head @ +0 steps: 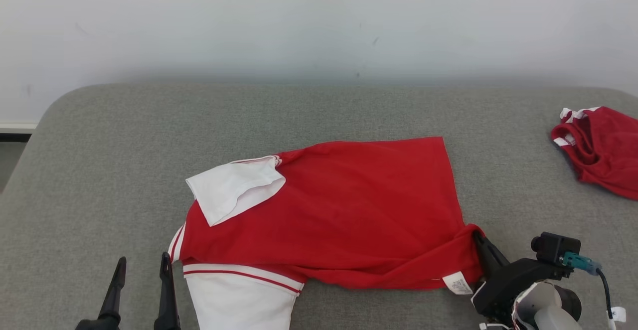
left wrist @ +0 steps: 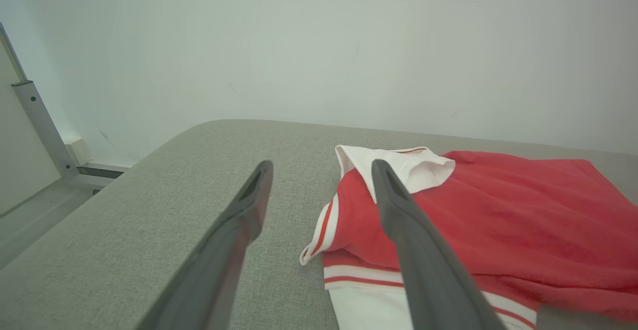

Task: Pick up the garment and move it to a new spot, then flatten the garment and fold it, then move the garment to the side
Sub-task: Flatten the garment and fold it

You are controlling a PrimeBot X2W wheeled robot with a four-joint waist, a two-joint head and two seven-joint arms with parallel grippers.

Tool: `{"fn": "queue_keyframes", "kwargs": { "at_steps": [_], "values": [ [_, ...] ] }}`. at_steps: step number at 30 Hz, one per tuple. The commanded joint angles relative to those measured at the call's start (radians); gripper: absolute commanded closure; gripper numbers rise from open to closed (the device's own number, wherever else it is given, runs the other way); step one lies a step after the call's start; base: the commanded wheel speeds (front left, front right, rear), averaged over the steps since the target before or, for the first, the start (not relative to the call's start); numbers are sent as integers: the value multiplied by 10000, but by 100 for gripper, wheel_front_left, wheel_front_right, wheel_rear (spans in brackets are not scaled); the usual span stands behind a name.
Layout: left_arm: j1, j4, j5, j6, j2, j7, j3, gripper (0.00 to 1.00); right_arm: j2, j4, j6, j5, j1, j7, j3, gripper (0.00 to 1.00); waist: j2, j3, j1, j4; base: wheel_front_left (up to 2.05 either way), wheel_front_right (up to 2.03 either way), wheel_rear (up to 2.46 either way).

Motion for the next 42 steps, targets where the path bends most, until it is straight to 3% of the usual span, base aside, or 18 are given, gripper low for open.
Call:
{"fn": "queue_keyframes", "kwargs": {
  "at_steps": [1,3,4,5,6,13,23,32,36,42],
  "values": [
    [-81,23,31,35,-9,-30,-6,0,19,345,-28,9,-183,-213,100,100,-1,-6,0,47,0,0,0],
    [-70,44,23,49,-9,-32,-28,0,-6,876,-27,-6,-414,-466,260,100,-1,-31,0,83,0,0,0],
    [-64,56,22,54,-7,-32,-30,0,-9,1098,-28,43,-522,-586,347,71,-1,-45,0,93,0,0,0],
    [-64,56,22,54,-7,-32,-30,0,-9,1098,-28,43,-522,-586,347,71,-1,-45,0,93,0,0,0],
    [-55,62,21,64,-6,-32,-26,0,-21,1276,-28,70,-591,-701,440,2,-1,-60,0,96,0,0,0],
    [118,13,56,65,-7,-30,118,0,-346,1550,-28,-53,-705,-1821,1189,0,-1,-193,0,-30,0,0,0],
    [317,-147,114,23,-7,-32,428,0,-772,17,-28,-351,96,-2458,901,0,-1,-371,0,-363,0,0,0],
    [434,-308,159,12,-6,-30,643,0,-281,-2478,-28,-1631,1627,-2478,-668,0,-1,-432,0,-544,0,0,0],
    [513,-362,130,61,-6,-30,708,0,354,-3531,-28,-2255,2427,-2466,-1546,0,-1,-477,0,-579,0,0,0],
    [642,-330,202,97,-7,-30,770,0,918,-4483,-28,-2787,3333,-2466,-1972,0,-1,-522,0,-612,0,0,0]
  ]
}}
